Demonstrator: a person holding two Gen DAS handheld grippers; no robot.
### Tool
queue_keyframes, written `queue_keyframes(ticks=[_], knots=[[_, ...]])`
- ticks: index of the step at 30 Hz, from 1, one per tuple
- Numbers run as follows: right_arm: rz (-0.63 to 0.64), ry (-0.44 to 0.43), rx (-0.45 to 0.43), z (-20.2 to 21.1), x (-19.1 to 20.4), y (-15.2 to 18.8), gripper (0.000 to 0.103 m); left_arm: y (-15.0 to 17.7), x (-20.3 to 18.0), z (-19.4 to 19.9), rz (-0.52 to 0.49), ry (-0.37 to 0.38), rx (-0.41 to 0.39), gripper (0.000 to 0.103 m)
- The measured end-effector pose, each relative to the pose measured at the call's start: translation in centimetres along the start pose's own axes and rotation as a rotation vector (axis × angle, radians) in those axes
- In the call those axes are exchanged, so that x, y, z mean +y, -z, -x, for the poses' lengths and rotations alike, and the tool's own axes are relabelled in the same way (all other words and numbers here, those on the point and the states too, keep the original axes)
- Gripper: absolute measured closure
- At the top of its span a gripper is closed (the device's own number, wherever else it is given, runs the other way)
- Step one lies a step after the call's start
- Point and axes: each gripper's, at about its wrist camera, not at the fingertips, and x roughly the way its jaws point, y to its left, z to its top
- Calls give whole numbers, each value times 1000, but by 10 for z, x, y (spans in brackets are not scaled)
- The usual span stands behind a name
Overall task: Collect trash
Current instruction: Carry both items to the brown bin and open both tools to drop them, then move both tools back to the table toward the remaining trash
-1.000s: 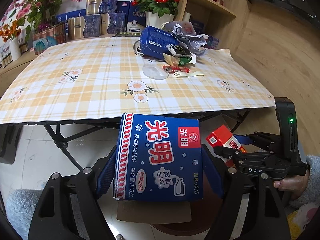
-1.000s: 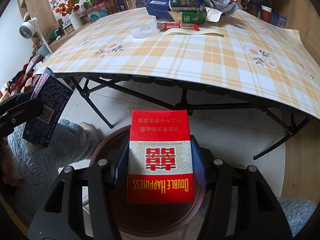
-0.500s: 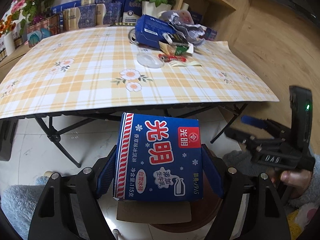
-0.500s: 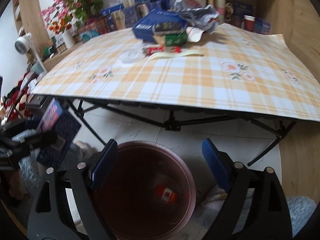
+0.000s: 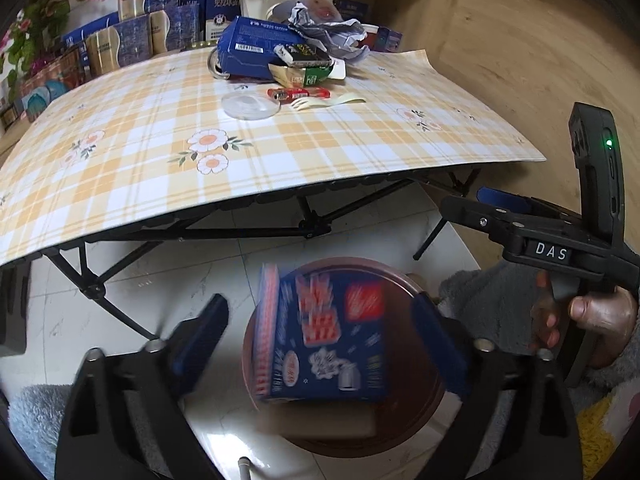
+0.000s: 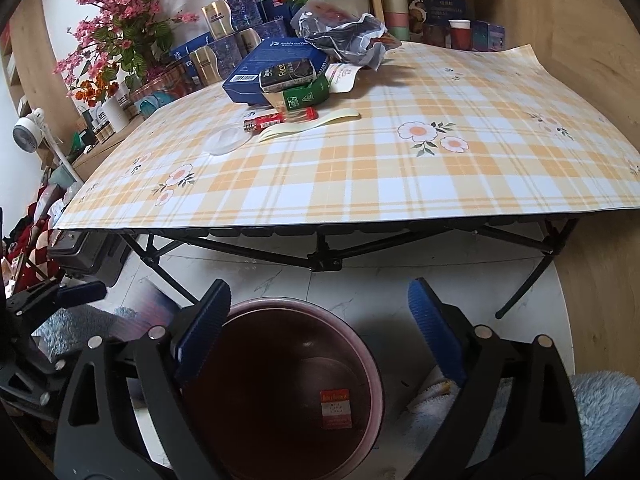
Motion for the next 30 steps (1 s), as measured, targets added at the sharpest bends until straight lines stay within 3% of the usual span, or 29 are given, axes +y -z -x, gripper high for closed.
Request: queue_keyframes(ticks=[18,24,30], knots=[[22,32,5,-1,6,-2,6,-5,38,23,195,-105,-87,11],[18,67,-29,6,-7,-30,6,-18,53,23,249,-88,-76,11],[62,108,-72,9,-22,-78,6,-57,67,29,263,-92,-121,11]])
